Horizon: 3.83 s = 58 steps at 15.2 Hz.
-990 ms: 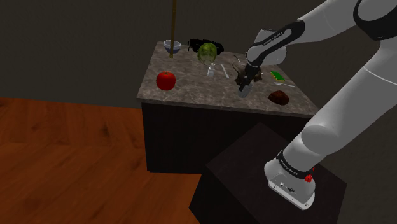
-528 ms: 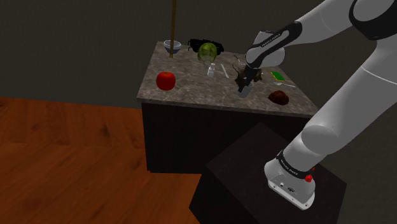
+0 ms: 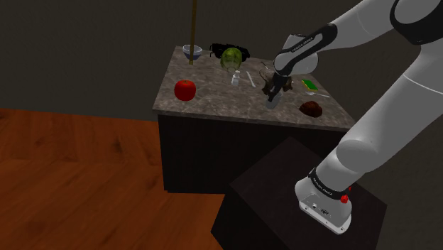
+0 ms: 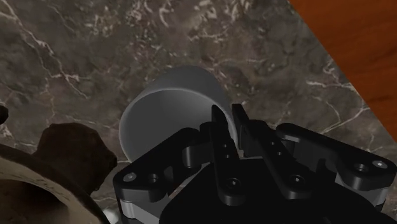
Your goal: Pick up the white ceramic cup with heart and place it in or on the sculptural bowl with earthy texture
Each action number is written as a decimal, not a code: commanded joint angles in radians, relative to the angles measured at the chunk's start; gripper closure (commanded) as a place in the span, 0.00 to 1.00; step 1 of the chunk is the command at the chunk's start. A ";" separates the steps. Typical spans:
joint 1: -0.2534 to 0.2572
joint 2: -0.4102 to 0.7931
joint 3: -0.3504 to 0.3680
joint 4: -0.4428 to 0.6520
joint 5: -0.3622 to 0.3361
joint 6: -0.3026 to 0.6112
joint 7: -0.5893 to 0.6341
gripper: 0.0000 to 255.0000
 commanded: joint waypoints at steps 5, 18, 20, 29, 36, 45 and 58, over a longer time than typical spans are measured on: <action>-0.001 -0.021 -0.001 0.006 -0.011 -0.029 0.007 1.00; -0.003 -0.149 0.010 0.073 -0.056 -0.218 0.035 1.00; -0.003 -0.165 0.013 0.086 -0.060 -0.247 0.037 1.00; -0.003 -0.223 0.024 0.157 -0.070 -0.375 0.043 1.00; -0.002 -0.255 0.033 0.224 -0.072 -0.472 0.043 1.00; 0.001 -0.277 0.043 0.320 -0.070 -0.590 0.040 1.00; -0.093 0.211 -0.080 0.901 0.138 -0.705 -0.234 1.00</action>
